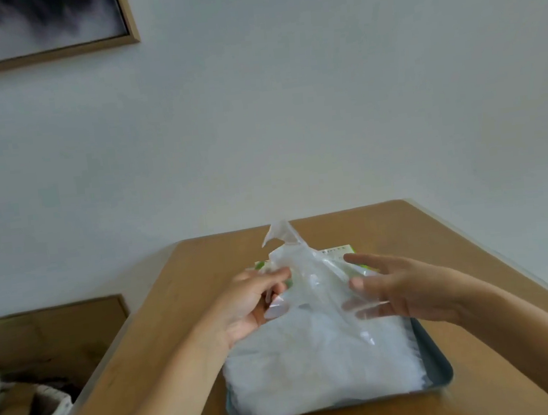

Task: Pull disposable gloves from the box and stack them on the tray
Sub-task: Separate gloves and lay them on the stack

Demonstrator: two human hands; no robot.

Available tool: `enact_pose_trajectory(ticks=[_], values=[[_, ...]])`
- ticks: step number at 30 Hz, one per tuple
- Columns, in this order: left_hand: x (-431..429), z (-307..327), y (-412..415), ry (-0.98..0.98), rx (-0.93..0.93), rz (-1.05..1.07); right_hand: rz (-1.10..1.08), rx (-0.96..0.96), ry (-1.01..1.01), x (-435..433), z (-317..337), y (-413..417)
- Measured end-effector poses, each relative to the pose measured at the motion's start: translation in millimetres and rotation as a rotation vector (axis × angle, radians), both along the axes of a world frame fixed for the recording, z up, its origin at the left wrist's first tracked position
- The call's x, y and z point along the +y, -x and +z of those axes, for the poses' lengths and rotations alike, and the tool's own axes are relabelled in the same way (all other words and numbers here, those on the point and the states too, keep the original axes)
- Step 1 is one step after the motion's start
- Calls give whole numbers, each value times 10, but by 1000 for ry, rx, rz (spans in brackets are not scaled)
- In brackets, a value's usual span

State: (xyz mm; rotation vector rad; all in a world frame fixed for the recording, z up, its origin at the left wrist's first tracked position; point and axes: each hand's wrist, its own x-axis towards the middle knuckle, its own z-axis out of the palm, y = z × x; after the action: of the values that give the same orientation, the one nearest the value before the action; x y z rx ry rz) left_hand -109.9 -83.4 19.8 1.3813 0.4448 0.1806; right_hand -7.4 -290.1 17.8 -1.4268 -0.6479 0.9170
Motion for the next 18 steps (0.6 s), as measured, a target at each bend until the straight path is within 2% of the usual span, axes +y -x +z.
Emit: enact_pose_trajectory(ticks=[2,4,6,8,10,14,18], values=[[5,5,97,21,16,24,-28,-199,77,5,-41,112],[7,6,165,46,26,51,-125,-493,150,66,-94,180],[13,1,247,60,38,65,-236,-641,79,132,-153,251],[31,10,361,2,62,42,-322,-600,-31,185,-170,304],[78,7,484,-93,96,3,-395,-528,-32,224,-180,318],[232,-104,657,-405,191,-13,-472,-552,149,224,-303,202],[303,-249,760,-599,275,-67,-433,-719,363,161,-439,88]])
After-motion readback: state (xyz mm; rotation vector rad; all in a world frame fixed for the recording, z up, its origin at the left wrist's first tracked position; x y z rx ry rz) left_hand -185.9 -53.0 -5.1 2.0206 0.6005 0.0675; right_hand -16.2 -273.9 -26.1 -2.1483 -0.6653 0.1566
